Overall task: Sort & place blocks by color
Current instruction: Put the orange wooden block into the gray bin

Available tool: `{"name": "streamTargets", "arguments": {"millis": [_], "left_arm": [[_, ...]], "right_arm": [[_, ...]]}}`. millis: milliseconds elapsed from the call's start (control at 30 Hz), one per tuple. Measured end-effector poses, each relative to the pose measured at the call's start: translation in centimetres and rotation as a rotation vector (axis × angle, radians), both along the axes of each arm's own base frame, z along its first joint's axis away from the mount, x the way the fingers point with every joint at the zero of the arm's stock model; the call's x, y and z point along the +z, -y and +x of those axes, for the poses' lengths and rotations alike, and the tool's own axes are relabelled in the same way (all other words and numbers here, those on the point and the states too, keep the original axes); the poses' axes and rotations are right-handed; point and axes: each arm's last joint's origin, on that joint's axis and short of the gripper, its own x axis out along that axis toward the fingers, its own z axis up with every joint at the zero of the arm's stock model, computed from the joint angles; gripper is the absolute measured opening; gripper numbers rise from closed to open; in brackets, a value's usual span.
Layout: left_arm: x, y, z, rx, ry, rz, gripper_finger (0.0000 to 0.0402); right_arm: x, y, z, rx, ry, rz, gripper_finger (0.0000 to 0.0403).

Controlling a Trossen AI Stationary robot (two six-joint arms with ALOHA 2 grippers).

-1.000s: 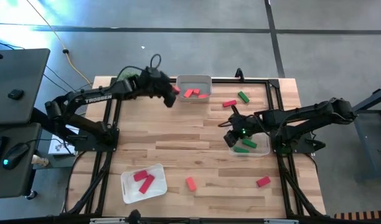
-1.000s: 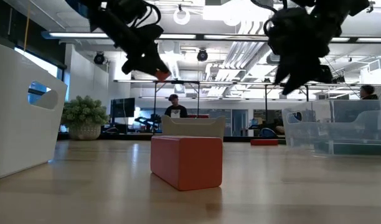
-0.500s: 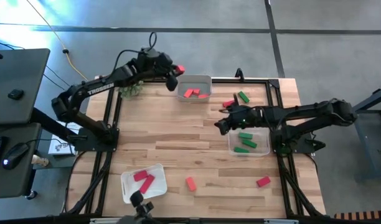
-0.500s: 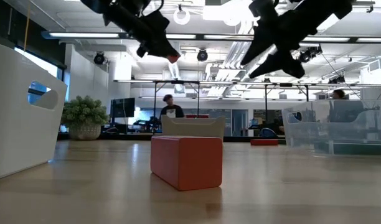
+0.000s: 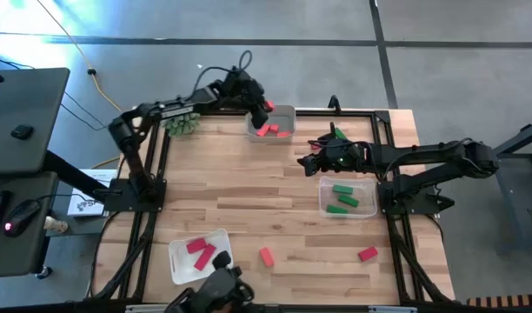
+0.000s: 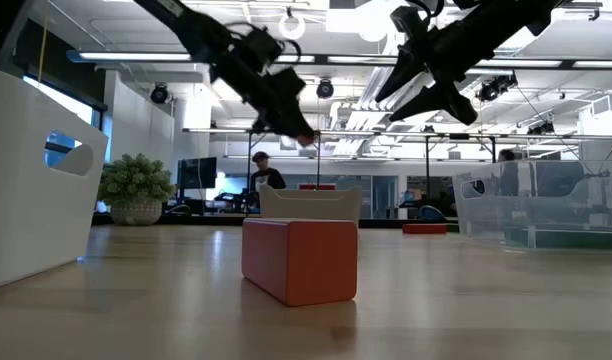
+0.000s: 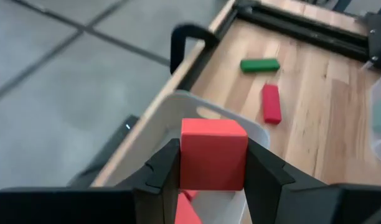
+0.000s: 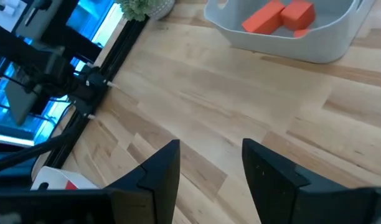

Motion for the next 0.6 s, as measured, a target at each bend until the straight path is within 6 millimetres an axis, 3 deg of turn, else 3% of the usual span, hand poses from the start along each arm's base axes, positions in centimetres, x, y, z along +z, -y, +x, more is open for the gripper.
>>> {"name": "streamTargets", "arguments": {"millis": [367,600], "left_arm": [[-6.7,-1.7,2.1,0.019,-0.101,-0.142,0.0113],[-8.5,-1.4,2.9,-0.005,-0.143,-0.154,0.0113]], "right_arm": [[0.0,0.0,0.0,-0.027,-0.002,-0.013,0.0161],[0.0,0.0,0.0,-0.027,-0.002,-0.013,0.0161]]}}
